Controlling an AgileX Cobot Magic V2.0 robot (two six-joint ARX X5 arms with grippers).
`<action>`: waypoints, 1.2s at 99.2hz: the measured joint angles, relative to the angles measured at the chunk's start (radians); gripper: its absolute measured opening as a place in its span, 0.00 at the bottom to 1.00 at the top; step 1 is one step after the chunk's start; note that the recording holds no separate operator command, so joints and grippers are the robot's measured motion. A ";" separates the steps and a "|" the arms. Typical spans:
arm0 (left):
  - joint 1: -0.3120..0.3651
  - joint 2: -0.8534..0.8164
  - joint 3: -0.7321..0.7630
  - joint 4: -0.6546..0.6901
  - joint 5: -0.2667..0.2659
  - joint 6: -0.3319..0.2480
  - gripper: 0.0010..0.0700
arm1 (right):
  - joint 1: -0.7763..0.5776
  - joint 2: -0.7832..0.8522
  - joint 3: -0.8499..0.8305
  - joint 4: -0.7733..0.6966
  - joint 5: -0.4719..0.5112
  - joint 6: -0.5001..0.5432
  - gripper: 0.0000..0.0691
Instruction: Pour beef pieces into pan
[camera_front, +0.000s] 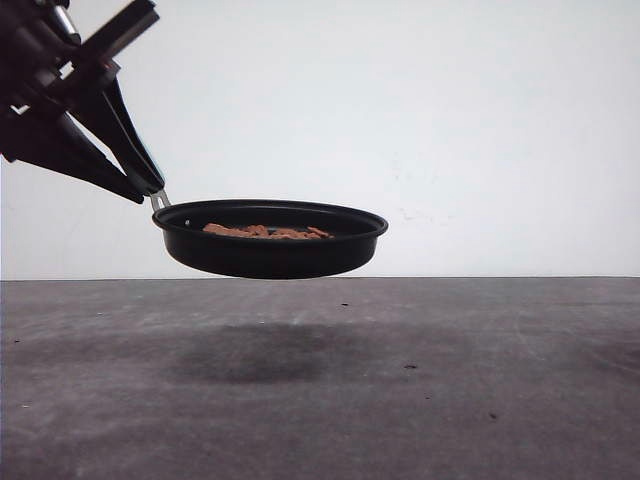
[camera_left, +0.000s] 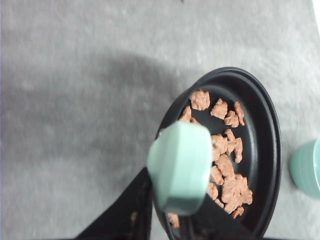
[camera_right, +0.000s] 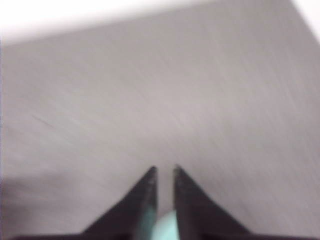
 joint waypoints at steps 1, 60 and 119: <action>0.001 0.004 0.000 0.003 -0.001 0.000 0.04 | 0.007 -0.011 0.000 0.002 0.000 0.002 0.04; 0.012 0.279 0.000 0.072 -0.002 -0.004 0.04 | 0.151 -0.335 0.001 -0.165 0.011 0.010 0.01; 0.075 0.098 0.000 -0.031 -0.101 -0.041 0.99 | 0.151 -0.333 0.001 -0.169 0.008 0.007 0.01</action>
